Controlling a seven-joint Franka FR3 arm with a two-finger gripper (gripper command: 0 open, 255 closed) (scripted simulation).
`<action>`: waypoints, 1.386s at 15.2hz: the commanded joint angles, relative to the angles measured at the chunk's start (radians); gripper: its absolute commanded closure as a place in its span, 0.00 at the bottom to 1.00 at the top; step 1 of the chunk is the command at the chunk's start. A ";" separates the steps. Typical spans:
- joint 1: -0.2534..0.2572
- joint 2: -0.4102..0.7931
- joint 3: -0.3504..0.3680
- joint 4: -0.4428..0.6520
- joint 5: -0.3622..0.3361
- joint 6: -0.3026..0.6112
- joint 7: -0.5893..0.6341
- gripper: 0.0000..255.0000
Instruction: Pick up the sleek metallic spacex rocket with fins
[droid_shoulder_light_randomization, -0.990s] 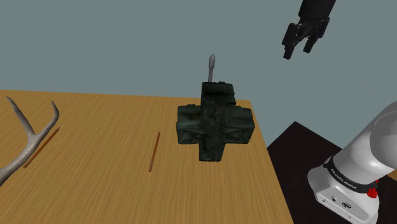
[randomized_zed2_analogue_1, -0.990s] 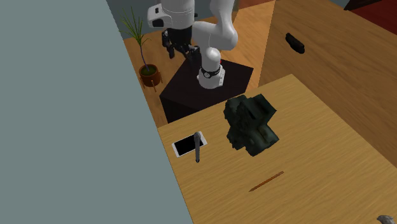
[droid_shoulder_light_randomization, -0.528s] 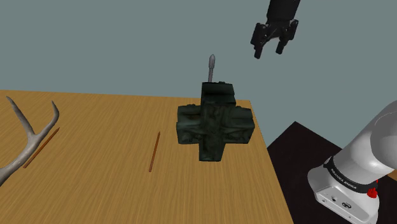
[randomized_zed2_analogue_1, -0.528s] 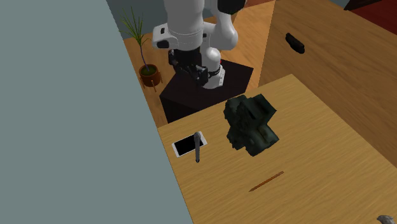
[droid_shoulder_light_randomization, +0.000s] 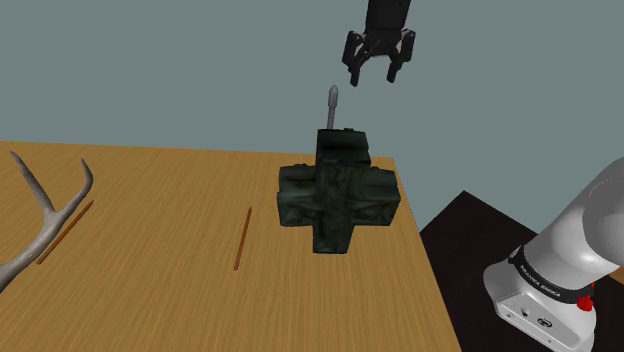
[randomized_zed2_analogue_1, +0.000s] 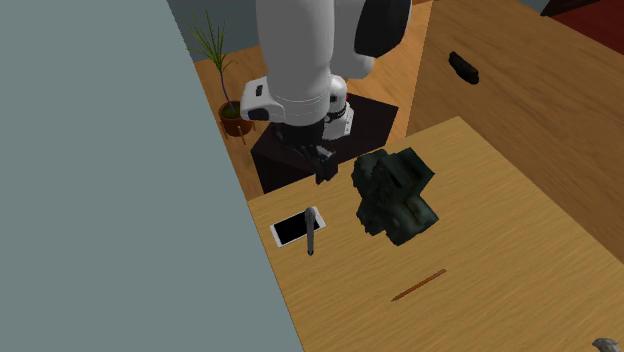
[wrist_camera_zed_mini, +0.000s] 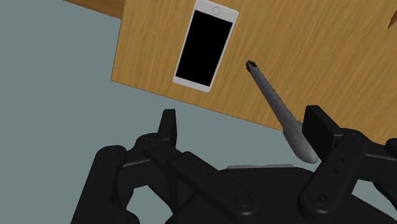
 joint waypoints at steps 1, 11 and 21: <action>0.003 0.078 0.015 0.074 -0.002 0.011 0.040 0.00; 0.019 0.243 0.039 0.186 -0.016 0.079 0.123 0.00; 0.020 0.246 0.039 0.154 -0.017 0.114 0.123 1.00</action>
